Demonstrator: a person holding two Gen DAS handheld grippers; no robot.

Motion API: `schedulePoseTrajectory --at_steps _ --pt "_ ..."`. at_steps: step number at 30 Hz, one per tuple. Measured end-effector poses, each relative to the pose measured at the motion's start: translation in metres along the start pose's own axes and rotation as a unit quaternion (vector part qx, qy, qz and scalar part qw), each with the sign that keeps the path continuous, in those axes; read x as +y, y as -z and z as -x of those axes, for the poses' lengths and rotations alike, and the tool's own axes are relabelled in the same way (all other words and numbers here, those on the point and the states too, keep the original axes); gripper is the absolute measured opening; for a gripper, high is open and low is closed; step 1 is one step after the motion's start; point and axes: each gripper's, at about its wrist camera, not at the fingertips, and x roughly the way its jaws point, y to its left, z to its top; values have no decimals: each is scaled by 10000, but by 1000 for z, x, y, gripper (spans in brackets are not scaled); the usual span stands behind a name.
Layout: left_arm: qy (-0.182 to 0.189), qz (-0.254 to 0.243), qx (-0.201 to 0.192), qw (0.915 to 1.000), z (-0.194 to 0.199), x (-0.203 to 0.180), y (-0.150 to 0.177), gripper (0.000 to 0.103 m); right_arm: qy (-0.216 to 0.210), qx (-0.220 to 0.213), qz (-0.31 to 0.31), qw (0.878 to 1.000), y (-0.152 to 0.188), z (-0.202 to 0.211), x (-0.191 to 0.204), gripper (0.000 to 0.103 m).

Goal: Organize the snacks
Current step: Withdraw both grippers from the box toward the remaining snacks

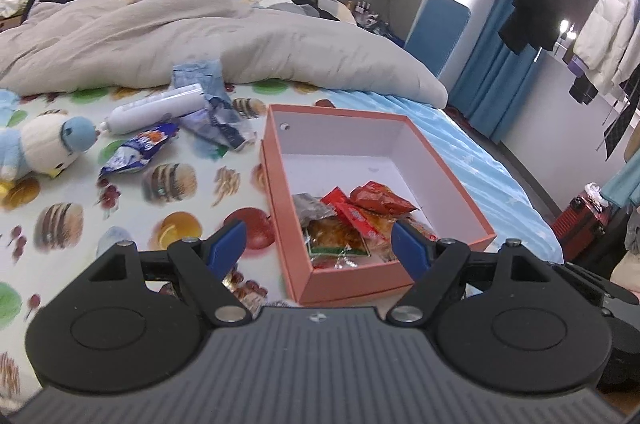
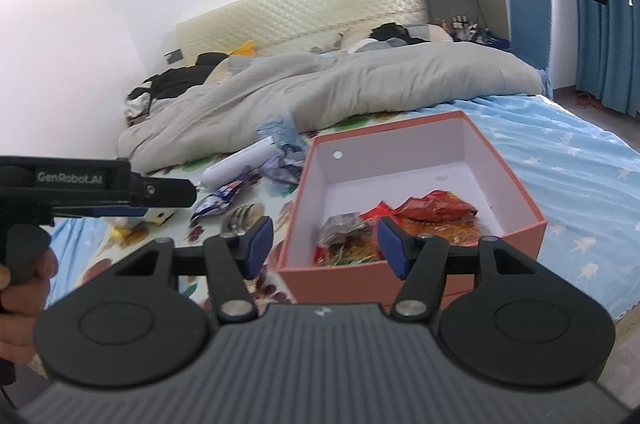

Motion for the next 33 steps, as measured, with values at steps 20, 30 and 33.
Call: schedulePoseTrajectory --at_steps 20,30,33 --pt "-271 200 16 9994 73 37 72 83 -467 247 494 9974 59 36 62 61" --pt "-391 449 132 9981 66 56 77 83 -518 406 567 9962 62 19 75 61" --pt "-440 486 183 9977 59 63 74 83 -517 497 547 9959 65 11 74 61"
